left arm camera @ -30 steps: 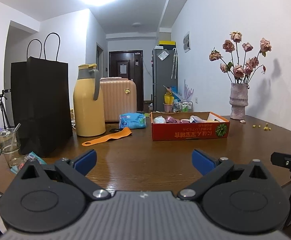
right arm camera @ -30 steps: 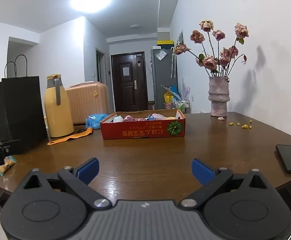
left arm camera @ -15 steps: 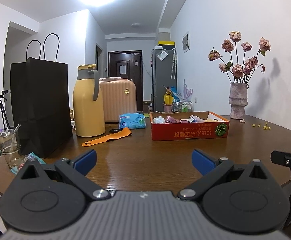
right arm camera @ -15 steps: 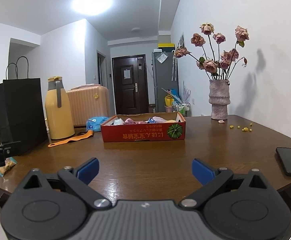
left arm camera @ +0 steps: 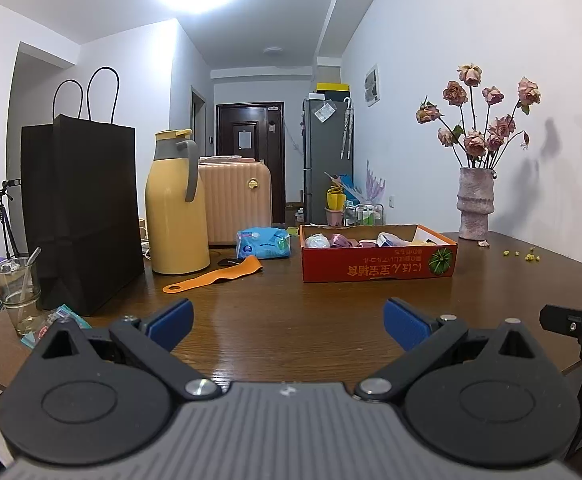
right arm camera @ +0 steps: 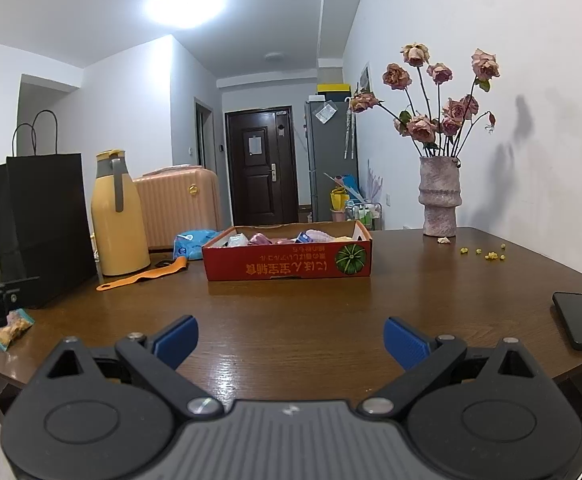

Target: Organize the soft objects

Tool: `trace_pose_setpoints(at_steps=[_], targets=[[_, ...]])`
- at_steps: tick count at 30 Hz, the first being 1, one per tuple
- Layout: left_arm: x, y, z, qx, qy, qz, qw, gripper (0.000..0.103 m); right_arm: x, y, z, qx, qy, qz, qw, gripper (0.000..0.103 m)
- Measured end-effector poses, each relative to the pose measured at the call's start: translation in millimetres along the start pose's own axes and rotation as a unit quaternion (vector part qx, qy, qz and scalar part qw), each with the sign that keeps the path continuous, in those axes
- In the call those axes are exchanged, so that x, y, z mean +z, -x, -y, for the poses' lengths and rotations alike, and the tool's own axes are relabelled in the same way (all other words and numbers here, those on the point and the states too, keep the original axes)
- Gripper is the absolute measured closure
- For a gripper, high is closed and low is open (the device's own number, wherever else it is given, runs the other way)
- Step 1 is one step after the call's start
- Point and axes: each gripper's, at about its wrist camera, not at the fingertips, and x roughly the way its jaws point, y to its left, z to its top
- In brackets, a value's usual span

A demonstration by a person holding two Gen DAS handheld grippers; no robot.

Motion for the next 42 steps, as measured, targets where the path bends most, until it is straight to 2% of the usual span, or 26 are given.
trace_pose_setpoints(at_steps=[42], targets=[[-0.6, 4.2, 3.4, 0.002, -0.001, 0.009, 1.0000, 0.000, -2.5, 1.0, 1.6, 0.001, 0.004, 0.001, 1.000, 0.003]])
